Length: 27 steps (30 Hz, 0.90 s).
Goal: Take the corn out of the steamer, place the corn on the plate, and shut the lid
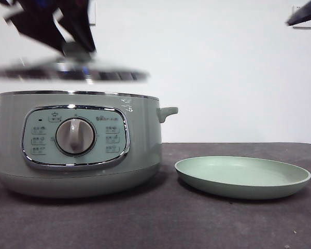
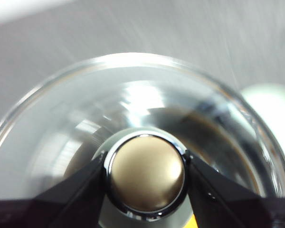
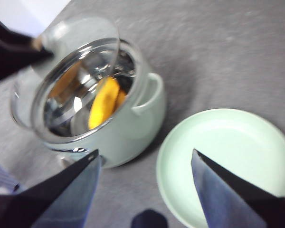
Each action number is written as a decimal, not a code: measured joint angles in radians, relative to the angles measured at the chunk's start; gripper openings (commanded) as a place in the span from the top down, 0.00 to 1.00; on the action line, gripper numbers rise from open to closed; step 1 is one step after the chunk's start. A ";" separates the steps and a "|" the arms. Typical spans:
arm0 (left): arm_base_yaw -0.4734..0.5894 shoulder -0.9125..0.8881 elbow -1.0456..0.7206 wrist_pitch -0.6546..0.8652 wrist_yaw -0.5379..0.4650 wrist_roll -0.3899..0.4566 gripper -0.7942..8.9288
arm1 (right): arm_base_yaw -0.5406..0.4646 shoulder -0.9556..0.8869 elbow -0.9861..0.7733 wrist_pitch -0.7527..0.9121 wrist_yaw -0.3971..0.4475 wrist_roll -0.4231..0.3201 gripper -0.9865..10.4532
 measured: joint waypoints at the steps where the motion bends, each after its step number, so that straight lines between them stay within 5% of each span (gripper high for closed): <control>1: 0.001 -0.050 0.000 0.004 -0.028 0.000 0.93 | 0.039 0.034 0.013 0.000 0.002 0.007 0.63; 7: 0.001 -0.331 0.000 -0.067 -0.154 0.000 0.93 | 0.291 0.331 0.206 -0.006 0.105 0.019 0.63; 12: 0.001 -0.486 0.000 -0.133 -0.250 0.006 0.93 | 0.431 0.541 0.417 -0.062 0.212 0.001 0.53; 27: 0.001 -0.667 0.000 -0.286 -0.365 0.017 0.93 | 0.600 1.077 0.984 -0.332 0.451 -0.072 0.53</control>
